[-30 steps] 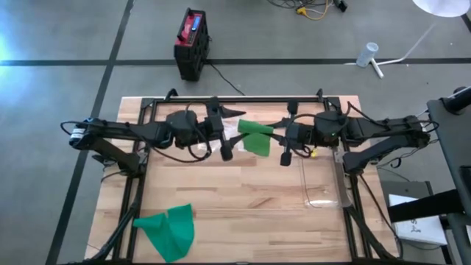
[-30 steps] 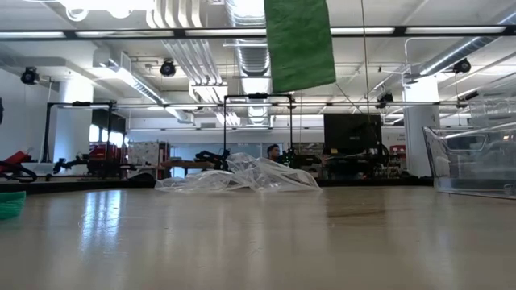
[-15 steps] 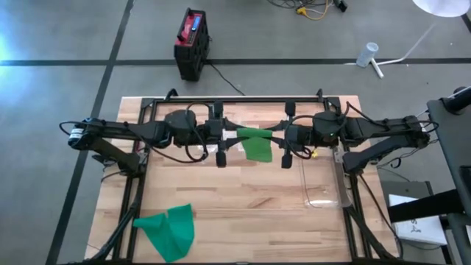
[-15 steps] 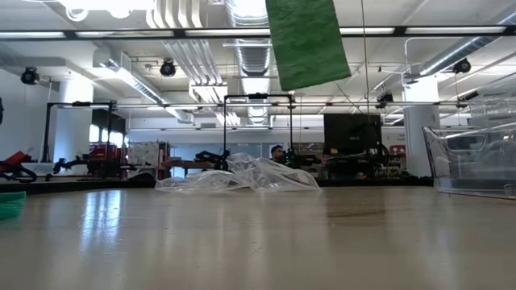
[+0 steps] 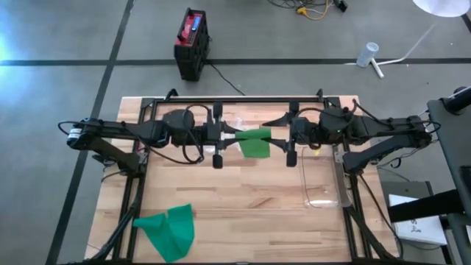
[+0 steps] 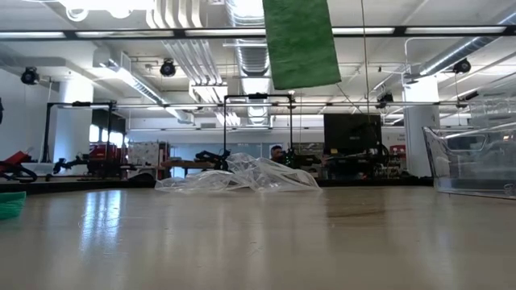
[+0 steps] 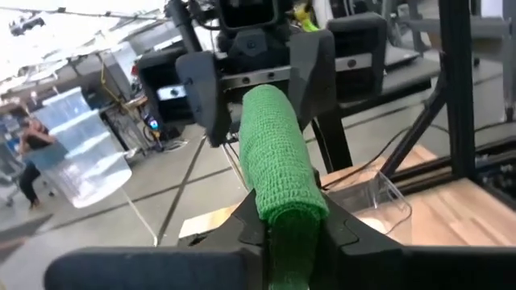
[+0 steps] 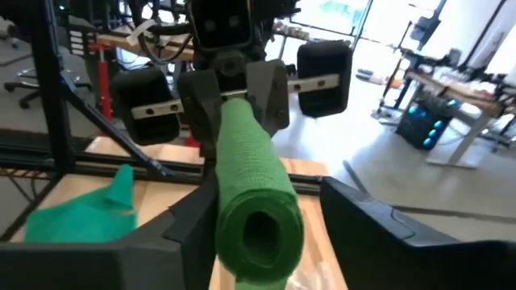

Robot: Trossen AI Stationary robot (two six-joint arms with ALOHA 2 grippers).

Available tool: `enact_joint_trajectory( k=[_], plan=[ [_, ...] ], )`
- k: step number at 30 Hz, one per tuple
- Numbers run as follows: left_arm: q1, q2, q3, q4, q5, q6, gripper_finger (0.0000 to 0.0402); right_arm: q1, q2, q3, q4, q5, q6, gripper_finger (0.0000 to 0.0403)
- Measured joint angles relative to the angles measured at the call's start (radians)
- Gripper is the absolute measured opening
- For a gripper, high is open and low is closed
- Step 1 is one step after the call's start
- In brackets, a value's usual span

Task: Roll bandage
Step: Roll the green bandage

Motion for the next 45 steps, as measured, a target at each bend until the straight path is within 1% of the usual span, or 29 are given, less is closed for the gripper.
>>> enact_joint_trajectory(
  k=[3,5,9,11,15,19,23,25,30,34,40,45],
  plan=[
    [-0.004,0.0,0.0,-0.002,0.001,0.049,0.0029,-0.005,0.011,0.0,0.004,-0.004,0.019,0.0211],
    [-0.003,0.0,0.0,-0.011,0.001,0.054,0.0031,-0.006,0.019,0.0,0.004,-0.005,0.026,0.0214],
    [-0.005,-0.002,0.0,-0.05,0.006,0.087,0.003,-0.01,0.041,0.0,0.009,-0.072,0.02,0.0209],
    [-0.005,-0.009,0.0,-0.081,0.008,0.1,0.0027,-0.011,0.043,0.0,-0.001,-0.087,0.034,0.0204],
    [-0.004,-0.03,0.002,-0.133,0.01,0.103,0.0027,-0.013,0.018,0.004,-0.002,-0.088,0.028,0.02],
    [-0.006,-0.059,0.002,-0.199,0.044,0.109,0.0027,-0.015,-0.009,0.007,0.029,-0.087,-0.011,0.0213],
    [-0.005,-0.088,0.002,-0.249,0.042,0.095,0.0027,-0.013,-0.006,-0.016,0.126,-0.149,-0.046,0.0232],
    [-0.005,-0.104,0.002,-0.273,0.041,0.081,0.0027,-0.013,-0.002,-0.052,0.222,-0.166,-0.063,0.0239],
    [-0.005,-0.142,0.002,-0.313,0.034,0.071,0.0027,-0.014,0.035,-0.154,0.403,-0.166,-0.079,0.0248],
    [-0.004,-0.149,0.003,-0.366,0.012,0.07,0.0027,-0.018,0.06,-0.173,0.503,-0.167,-0.087,0.0248],
    [-0.004,-0.142,0.003,-0.366,0.0,0.095,0.0027,-0.03,0.121,-0.176,0.49,-0.169,-0.049,0.0234],
    [-0.005,-0.143,0.003,-0.372,-0.001,0.095,0.0027,-0.029,0.146,-0.169,0.484,-0.169,-0.114,0.0226]
  ],
)
